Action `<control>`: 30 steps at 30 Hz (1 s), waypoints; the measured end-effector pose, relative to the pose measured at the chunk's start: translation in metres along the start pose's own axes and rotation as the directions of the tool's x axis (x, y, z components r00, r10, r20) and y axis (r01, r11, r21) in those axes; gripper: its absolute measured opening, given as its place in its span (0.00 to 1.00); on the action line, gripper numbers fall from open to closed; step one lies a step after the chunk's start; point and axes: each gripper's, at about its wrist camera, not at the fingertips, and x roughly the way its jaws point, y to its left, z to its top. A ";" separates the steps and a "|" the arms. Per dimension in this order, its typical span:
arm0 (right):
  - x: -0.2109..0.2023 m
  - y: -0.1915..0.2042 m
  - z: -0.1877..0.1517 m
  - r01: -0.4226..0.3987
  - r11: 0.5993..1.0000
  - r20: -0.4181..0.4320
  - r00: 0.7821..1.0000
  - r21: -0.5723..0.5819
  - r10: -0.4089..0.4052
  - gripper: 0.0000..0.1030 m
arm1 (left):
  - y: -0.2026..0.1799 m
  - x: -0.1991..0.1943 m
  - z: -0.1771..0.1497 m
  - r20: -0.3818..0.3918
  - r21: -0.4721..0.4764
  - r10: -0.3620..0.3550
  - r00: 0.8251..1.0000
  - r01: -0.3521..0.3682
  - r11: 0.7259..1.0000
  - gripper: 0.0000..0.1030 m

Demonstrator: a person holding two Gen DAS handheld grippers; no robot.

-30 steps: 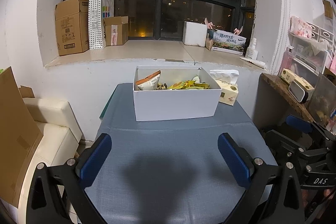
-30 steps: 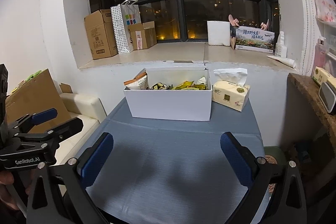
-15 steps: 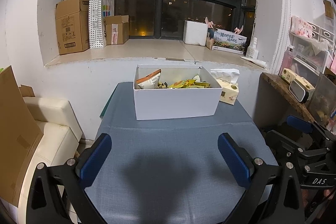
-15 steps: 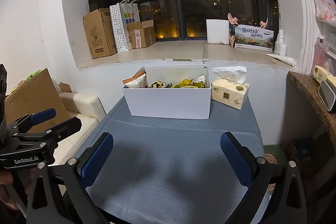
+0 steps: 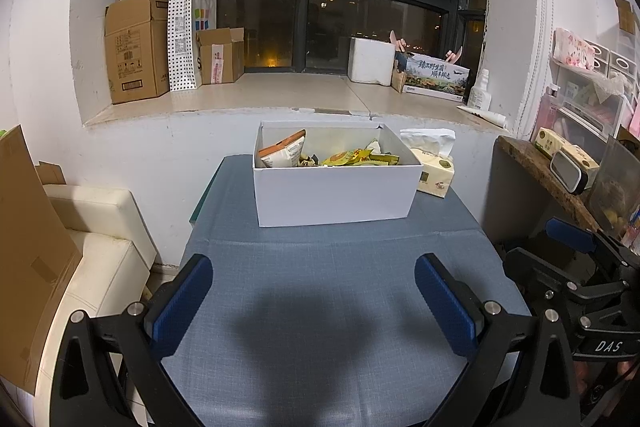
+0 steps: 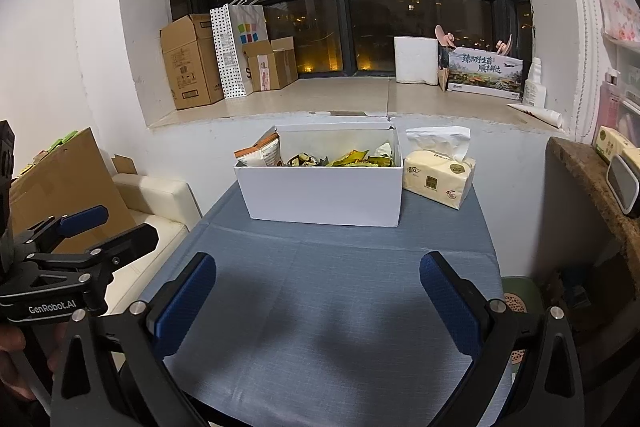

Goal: Organize snacks

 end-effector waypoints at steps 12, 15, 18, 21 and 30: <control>0.001 0.000 -0.001 -0.002 1.000 -0.002 1.000 -0.003 0.002 1.00 | 0.001 0.001 -0.001 -0.003 0.000 -0.002 1.000 0.002 1.000 1.00; 0.001 0.000 -0.001 0.002 1.000 -0.004 1.000 -0.009 -0.002 1.00 | 0.001 0.001 -0.001 -0.004 -0.001 -0.004 1.000 0.004 1.000 1.00; 0.000 0.001 -0.001 -0.001 1.000 -0.003 1.000 -0.010 0.001 1.00 | 0.002 0.001 -0.001 -0.005 -0.002 -0.004 1.000 0.004 1.000 1.00; 0.000 0.001 -0.001 -0.001 1.000 -0.004 1.000 -0.010 0.001 1.00 | 0.002 0.001 -0.001 -0.005 0.000 -0.005 1.000 0.005 1.000 1.00; -0.001 0.000 -0.001 0.000 1.000 -0.004 1.000 -0.011 0.000 1.00 | 0.001 0.002 -0.002 -0.007 0.003 -0.006 1.000 0.006 1.000 1.00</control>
